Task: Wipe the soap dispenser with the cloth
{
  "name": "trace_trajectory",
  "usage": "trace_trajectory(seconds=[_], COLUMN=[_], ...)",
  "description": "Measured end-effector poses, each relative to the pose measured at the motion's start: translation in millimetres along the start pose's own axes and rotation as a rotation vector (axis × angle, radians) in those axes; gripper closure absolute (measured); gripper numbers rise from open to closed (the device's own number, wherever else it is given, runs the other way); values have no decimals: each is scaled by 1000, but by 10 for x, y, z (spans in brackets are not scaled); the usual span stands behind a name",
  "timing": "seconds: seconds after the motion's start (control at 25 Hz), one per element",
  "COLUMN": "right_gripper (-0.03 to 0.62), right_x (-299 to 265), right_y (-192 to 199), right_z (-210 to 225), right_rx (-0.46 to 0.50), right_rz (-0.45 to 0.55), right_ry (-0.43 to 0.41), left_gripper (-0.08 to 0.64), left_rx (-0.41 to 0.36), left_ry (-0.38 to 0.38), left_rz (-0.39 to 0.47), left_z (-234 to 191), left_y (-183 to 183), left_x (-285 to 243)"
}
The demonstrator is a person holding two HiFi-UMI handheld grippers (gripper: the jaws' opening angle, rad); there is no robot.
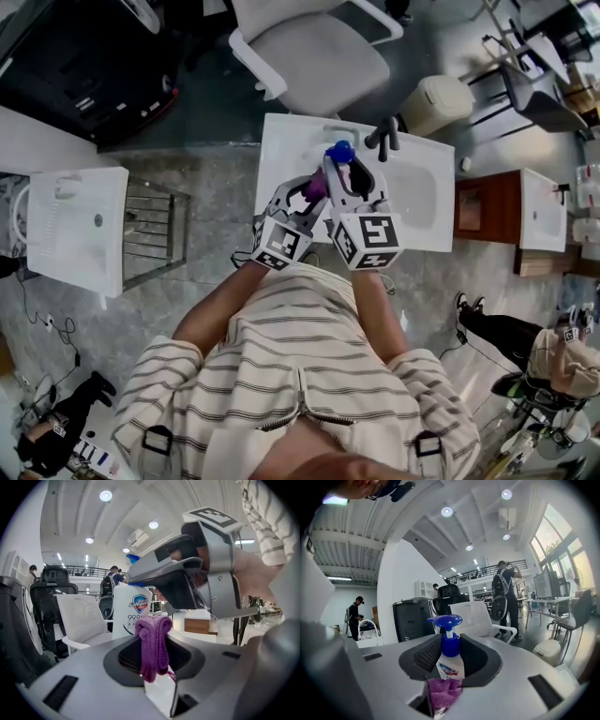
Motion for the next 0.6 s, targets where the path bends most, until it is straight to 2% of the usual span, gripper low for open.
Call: trace_trajectory(seconds=[0.44, 0.6], right_gripper=[460, 460], right_x=[-3, -19], right_y=[24, 15], right_z=[41, 42], right_rx=[-12, -13], right_rz=[-6, -8], right_ry=[11, 9], left_gripper=[445, 445], left_rx=[15, 46], left_ry=[-30, -40], left_rz=[-5, -7], left_z=[-156, -206], left_y=[64, 68], left_x=[111, 168])
Point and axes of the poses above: the fingertips, and each gripper's own axes: x backward along the fingers, z to its right, y out of its underside, the point moved 1 cm from there along x, backward along the fingers, and after that the axes turned 1 degree about -y, right-handed, at the moved point
